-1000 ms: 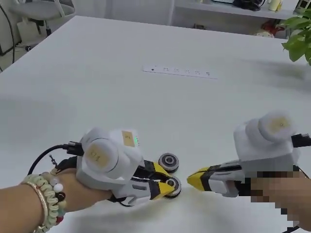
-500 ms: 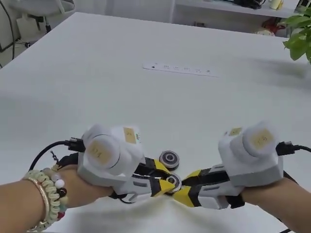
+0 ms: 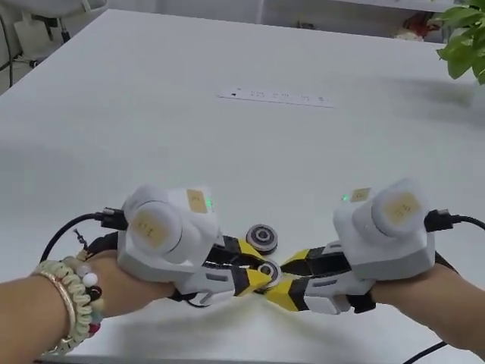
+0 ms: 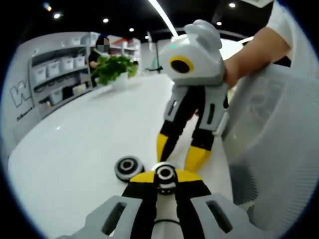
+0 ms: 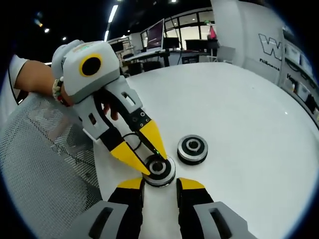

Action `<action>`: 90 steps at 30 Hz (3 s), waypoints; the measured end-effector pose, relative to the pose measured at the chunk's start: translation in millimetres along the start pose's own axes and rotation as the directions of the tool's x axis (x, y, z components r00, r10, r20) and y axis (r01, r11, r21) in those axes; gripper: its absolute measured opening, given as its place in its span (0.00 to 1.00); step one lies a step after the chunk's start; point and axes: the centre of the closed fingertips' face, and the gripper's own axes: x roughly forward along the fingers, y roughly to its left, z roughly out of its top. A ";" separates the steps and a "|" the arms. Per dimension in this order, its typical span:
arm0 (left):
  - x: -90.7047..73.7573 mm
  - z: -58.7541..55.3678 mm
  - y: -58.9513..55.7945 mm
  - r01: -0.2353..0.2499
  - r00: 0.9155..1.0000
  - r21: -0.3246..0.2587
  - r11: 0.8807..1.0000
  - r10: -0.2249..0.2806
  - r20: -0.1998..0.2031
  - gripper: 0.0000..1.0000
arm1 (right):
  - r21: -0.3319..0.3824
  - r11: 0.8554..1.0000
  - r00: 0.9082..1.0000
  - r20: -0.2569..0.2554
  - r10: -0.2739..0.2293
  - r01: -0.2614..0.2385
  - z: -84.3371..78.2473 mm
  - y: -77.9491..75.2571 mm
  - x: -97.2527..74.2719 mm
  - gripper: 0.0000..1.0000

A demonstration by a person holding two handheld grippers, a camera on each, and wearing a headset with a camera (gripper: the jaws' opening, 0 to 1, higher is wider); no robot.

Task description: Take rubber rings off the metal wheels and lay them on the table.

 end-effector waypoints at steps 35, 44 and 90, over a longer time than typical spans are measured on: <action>-0.4 0.4 0.6 -0.003 1.000 -0.003 1.000 0.003 0.000 0.14 | 0.407 0.914 1.000 -0.027 0.005 0.006 -8.0 -10.4 -12.2 0.00; -0.7 0.4 1.0 -0.004 1.000 -0.004 1.000 0.004 -0.001 0.14 | 0.570 0.821 0.999 0.020 0.027 -0.033 -4.0 -9.9 -13.3 0.00; 1.8 4.7 -2.2 0.012 1.000 0.008 1.000 -0.011 -0.018 0.17 | 0.584 0.810 0.997 0.073 0.023 -0.061 11.6 -1.0 -15.3 0.00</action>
